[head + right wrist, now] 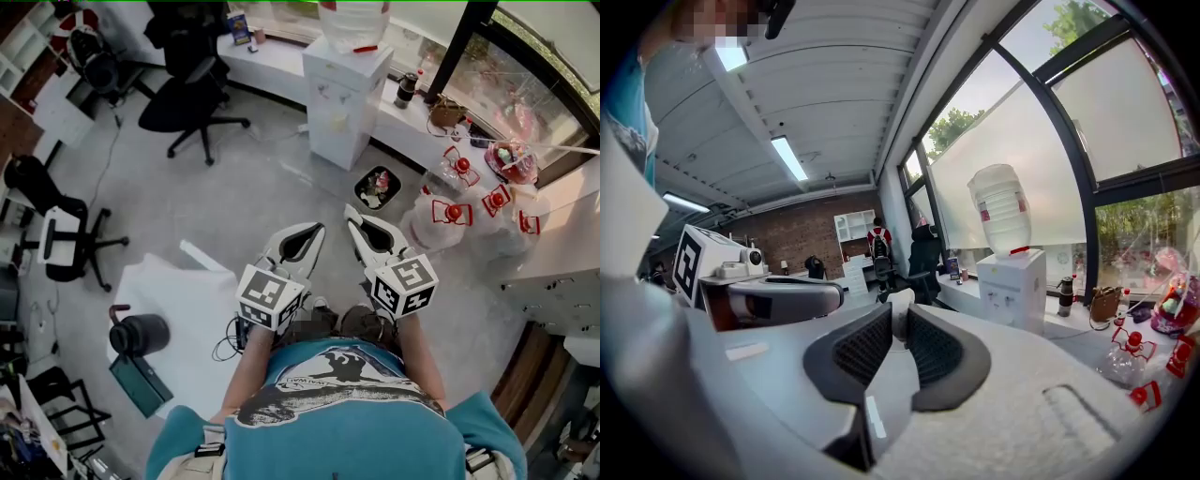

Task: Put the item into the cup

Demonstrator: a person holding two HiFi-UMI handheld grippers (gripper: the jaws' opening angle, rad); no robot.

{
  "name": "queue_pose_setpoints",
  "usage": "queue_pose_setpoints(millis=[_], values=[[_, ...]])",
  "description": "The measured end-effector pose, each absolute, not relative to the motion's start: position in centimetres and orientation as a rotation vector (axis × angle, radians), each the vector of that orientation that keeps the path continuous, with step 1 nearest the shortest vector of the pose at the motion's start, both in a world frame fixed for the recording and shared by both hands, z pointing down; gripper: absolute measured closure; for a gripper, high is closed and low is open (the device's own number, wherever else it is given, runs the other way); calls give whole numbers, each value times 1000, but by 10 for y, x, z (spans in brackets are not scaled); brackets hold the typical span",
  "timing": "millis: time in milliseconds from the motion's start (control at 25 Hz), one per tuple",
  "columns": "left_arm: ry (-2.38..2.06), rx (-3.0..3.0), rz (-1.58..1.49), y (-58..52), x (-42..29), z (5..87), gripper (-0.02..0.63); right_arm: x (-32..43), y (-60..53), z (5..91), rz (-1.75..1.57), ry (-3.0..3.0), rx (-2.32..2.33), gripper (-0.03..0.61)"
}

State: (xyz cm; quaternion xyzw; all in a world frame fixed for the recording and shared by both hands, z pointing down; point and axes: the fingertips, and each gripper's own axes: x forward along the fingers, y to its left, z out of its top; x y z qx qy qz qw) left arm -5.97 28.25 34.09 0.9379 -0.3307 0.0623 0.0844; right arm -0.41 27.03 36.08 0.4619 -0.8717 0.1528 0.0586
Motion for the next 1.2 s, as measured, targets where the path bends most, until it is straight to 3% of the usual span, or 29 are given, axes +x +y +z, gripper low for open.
queue_pose_setpoints(millis=[600, 1200], values=[[-995, 2749, 187, 246, -70, 357, 600, -9, 237, 381, 516, -2583, 1364, 529], [-1178, 2656, 176, 85, -60, 360, 600, 20, 64, 384, 536, -2649, 1245, 528]])
